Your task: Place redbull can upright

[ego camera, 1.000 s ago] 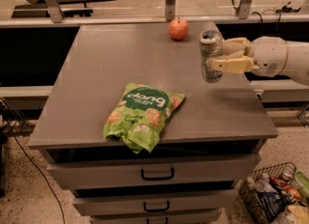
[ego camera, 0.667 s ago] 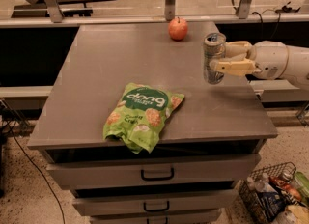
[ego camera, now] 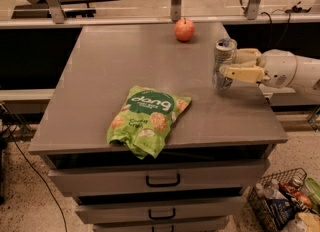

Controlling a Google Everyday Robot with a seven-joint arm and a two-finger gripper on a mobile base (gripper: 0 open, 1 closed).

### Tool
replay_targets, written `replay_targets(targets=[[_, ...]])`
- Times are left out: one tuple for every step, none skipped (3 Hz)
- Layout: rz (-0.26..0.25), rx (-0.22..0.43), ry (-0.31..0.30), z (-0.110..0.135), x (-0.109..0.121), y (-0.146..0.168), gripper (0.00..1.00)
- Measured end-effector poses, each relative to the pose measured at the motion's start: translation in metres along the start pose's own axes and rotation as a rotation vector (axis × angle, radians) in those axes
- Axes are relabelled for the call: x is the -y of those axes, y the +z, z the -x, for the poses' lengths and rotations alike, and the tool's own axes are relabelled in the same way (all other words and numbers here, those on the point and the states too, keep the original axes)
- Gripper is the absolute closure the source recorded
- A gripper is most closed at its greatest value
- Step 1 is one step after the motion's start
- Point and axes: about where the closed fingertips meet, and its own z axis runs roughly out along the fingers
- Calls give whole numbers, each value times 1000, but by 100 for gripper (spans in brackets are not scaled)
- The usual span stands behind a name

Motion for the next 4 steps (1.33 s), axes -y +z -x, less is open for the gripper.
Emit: replay_targets(targets=[[-21,16,24,-8,4,-6,82],[-33,25,41,-16,5,-12,59],[-43,28,56,-25,5,-18,36],[-59,27,59,-30,4,-26,12]])
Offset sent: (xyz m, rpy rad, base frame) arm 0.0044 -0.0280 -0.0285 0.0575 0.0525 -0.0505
